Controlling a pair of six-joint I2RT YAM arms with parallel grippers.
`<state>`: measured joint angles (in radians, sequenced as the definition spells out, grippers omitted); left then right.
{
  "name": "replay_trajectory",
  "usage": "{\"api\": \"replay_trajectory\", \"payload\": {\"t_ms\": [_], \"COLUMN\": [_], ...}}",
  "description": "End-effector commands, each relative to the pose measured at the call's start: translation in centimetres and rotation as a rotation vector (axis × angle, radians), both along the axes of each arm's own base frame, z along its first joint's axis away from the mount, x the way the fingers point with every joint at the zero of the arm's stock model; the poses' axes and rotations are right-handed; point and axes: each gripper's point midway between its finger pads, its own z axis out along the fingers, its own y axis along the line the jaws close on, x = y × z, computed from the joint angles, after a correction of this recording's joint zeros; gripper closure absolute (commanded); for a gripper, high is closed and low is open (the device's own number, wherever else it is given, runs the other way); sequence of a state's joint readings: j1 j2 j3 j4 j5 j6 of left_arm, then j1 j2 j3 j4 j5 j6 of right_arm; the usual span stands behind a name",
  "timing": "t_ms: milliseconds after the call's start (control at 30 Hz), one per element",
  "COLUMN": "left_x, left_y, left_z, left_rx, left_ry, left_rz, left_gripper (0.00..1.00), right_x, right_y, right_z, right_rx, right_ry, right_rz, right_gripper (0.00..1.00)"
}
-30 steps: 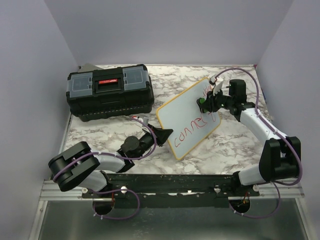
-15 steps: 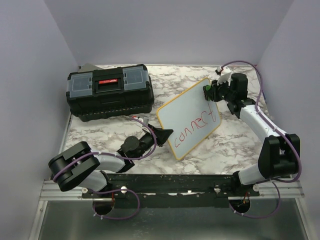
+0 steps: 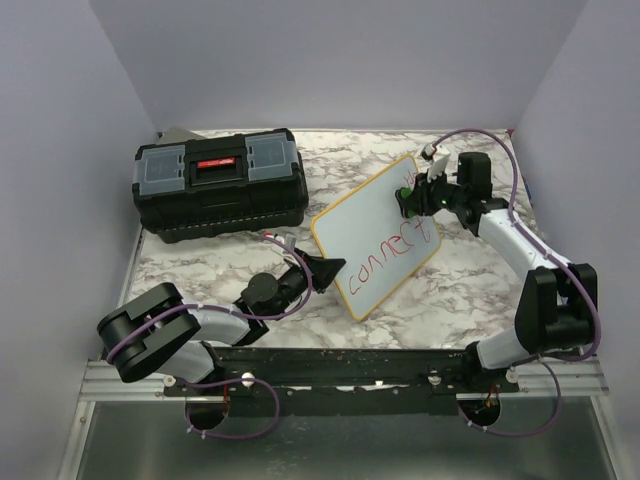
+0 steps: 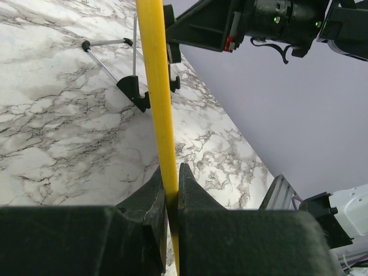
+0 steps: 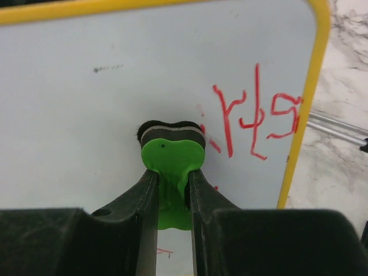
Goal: Erase the whiteboard
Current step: Erase the whiteboard at the center of the board.
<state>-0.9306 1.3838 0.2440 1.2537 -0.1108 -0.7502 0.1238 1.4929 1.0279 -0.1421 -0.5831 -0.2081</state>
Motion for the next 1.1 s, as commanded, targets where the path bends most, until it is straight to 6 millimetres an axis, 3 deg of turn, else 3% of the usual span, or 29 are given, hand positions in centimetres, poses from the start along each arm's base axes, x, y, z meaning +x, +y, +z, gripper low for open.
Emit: {"api": "replay_trajectory", "payload": {"t_ms": [0, 133, 300, 433, 500, 567, 700, 933, 1067], "left_x": [-2.6, -2.6, -2.7, -2.7, -2.7, -2.8, -2.8, -2.7, -2.8], "left_y": [-1.3, -1.3, -1.1, -1.1, -1.3, -1.4, -1.2, -1.2, -1.2], "left_z": [2.0, 2.0, 1.9, 2.0, 2.0, 2.1, 1.9, 1.8, 1.7], "left_rx": [-0.02, -0.018, -0.015, -0.016, -0.016, -0.018, -0.014, -0.011, -0.012], "left_ry": [-0.098, -0.1, -0.102, -0.107, -0.108, -0.11, -0.107, -0.104, -0.1], "left_rz": [-0.139, -0.139, -0.138, -0.138, -0.143, -0.147, -0.144, -0.14, -0.141], "left_gripper": [1.0, 1.0, 1.0, 1.0, 1.0, 1.0, 1.0, 1.0, 1.0], "right_x": [4.3, 5.4, 4.4, -0.2, -2.5, -3.4, -0.8, 5.3, 6.5], "right_y": [-0.9, -2.5, -3.1, -0.2, 1.6, 2.7, 2.5, -0.2, -1.6], "right_z": [2.9, 2.2, -0.6, -3.7, -4.0, -3.4, -1.5, 3.1, 2.7], "right_rx": [0.05, 0.024, 0.0, -0.019, 0.046, 0.099, 0.109, 0.118, 0.092], "right_ry": [-0.059, -0.055, 0.008, 0.128, 0.183, 0.202, 0.143, -0.004, -0.01], "right_rz": [-0.204, -0.306, -0.322, -0.016, 0.126, 0.196, 0.115, -0.2, -0.302], "right_gripper": [0.99, 0.99, 0.99, 0.99, 0.99, 0.99, 0.99, 0.99, 0.99]}}
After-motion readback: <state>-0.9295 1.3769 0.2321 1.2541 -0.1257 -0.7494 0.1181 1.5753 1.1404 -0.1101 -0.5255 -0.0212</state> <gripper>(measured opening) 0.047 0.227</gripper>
